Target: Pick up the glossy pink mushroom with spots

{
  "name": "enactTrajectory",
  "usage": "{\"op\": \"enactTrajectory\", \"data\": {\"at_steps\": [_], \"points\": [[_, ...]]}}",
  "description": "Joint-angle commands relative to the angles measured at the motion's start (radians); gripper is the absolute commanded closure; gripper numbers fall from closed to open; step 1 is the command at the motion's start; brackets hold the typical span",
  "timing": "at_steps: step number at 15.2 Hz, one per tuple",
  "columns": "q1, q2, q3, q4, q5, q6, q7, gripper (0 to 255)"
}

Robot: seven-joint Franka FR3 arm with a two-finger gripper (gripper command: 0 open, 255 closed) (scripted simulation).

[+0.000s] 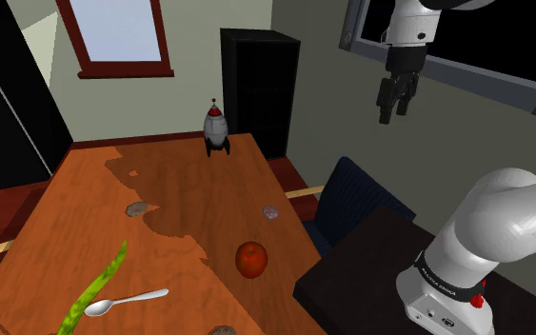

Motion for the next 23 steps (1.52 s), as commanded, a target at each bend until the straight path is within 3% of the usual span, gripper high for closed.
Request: {"op": "enactTrajectory", "data": {"at_steps": [1,12,23], "points": [[0.000,0.000,0.000,0.000,0.000,0.000,0.000,0],[0.035,0.149,0.040,-0.239,0.069,0.444,0.074,0],[0.087,0.517,0.081,-0.286,0.144,0.921,0.118,0]]}}
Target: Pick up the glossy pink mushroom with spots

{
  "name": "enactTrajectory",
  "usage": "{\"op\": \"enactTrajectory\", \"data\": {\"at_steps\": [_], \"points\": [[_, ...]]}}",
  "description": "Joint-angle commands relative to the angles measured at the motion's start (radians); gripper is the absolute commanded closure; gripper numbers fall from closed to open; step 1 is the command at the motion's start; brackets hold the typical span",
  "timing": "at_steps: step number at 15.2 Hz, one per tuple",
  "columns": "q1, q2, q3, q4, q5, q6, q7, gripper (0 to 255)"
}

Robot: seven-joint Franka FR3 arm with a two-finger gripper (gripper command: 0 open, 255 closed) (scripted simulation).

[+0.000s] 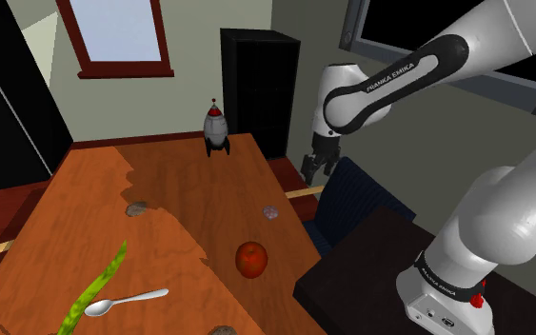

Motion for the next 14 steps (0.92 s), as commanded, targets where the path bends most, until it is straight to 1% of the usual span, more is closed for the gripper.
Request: {"op": "enactTrajectory", "data": {"at_steps": [1,8,14], "points": [[0.011,0.077,0.009,0.002,0.016,0.089,0.007,0],[0.041,0.379,0.034,0.095,0.070,0.339,0.014,0],[0.057,0.635,0.056,0.232,0.102,0.492,0.019,0]]}}
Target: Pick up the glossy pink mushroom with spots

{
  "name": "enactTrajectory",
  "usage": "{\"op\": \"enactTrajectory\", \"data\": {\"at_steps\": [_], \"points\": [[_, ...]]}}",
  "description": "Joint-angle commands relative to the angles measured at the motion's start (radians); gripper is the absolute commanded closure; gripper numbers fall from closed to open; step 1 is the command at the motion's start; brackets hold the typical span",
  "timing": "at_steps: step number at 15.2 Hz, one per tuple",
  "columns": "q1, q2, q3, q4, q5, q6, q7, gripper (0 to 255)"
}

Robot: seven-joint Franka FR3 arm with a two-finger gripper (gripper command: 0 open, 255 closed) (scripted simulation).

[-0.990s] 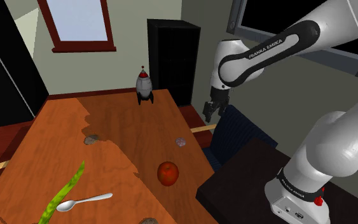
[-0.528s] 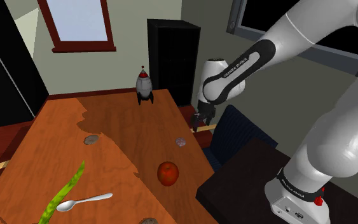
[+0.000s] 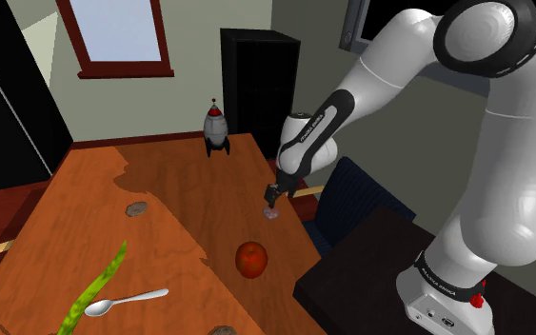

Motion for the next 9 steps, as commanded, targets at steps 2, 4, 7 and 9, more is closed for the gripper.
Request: {"op": "enactTrajectory", "data": {"at_steps": [2,4,7,9], "points": [[0.009,0.127,0.010,0.080,0.010,0.066,0.008,0],[0.011,0.181,0.014,0.113,0.013,0.092,0.009,0],[0.007,0.225,0.018,0.126,0.016,0.123,0.003,0],[0.005,0.254,0.021,0.136,0.018,0.143,-0.001,0]]}}
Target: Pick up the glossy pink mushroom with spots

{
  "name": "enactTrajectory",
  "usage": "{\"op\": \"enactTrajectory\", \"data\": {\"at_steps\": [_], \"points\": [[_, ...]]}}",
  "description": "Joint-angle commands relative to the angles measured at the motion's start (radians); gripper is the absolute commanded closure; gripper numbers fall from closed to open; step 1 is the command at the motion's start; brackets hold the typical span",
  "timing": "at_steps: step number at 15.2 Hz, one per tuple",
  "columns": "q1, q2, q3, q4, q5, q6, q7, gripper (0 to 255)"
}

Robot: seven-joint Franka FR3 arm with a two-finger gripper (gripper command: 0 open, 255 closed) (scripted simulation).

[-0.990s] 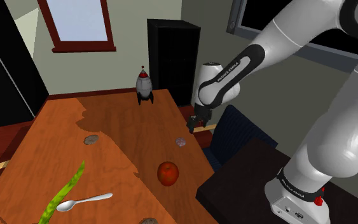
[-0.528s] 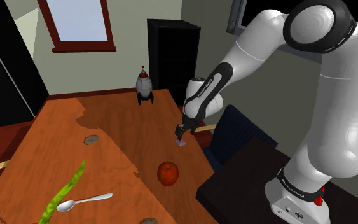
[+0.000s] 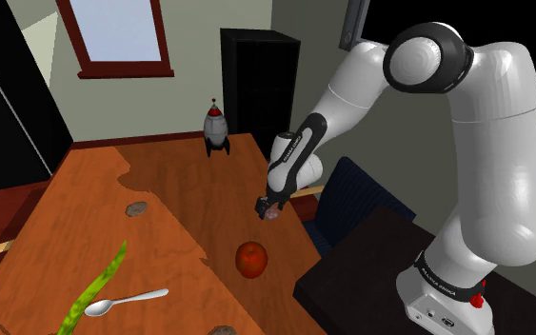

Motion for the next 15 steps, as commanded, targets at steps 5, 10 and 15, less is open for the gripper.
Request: {"op": "enactTrajectory", "data": {"at_steps": [5,10,15], "points": [[-0.004,0.040,0.004,0.014,0.002,0.027,-0.006,255],[-0.004,0.039,0.004,0.013,0.002,0.026,-0.006,255],[-0.003,0.025,0.002,0.009,0.001,0.017,-0.004,255]]}}
